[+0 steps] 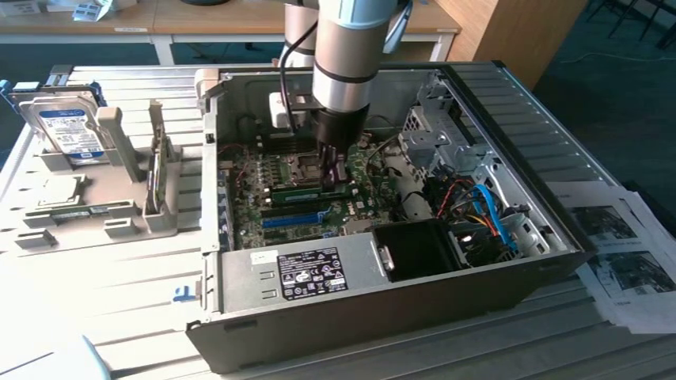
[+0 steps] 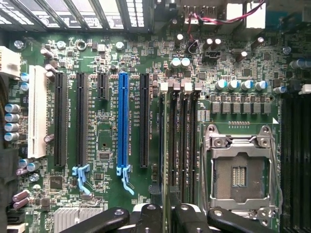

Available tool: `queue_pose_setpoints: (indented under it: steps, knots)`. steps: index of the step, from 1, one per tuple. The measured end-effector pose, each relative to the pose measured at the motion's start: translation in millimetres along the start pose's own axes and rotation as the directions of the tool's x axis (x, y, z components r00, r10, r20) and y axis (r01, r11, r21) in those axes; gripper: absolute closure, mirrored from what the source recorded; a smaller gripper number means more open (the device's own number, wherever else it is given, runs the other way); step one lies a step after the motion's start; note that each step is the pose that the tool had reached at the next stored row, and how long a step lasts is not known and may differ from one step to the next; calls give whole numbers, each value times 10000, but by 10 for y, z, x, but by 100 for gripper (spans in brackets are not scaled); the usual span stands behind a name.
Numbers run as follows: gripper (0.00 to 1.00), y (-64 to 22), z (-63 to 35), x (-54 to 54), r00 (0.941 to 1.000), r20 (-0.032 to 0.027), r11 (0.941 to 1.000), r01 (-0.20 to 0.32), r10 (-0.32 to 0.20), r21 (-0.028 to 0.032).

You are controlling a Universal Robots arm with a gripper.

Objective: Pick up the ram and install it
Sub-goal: 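Insert the ram into the slot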

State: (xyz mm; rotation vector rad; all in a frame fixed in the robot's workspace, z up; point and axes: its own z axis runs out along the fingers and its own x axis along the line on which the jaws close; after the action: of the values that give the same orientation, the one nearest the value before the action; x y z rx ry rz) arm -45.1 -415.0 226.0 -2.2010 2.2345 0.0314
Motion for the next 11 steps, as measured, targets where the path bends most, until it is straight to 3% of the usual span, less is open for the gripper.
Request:
queue_pose_setpoints:
  steps: [11]
  knots:
    - [81,1,-227,-4,10000,-1,10000,0,0,0]
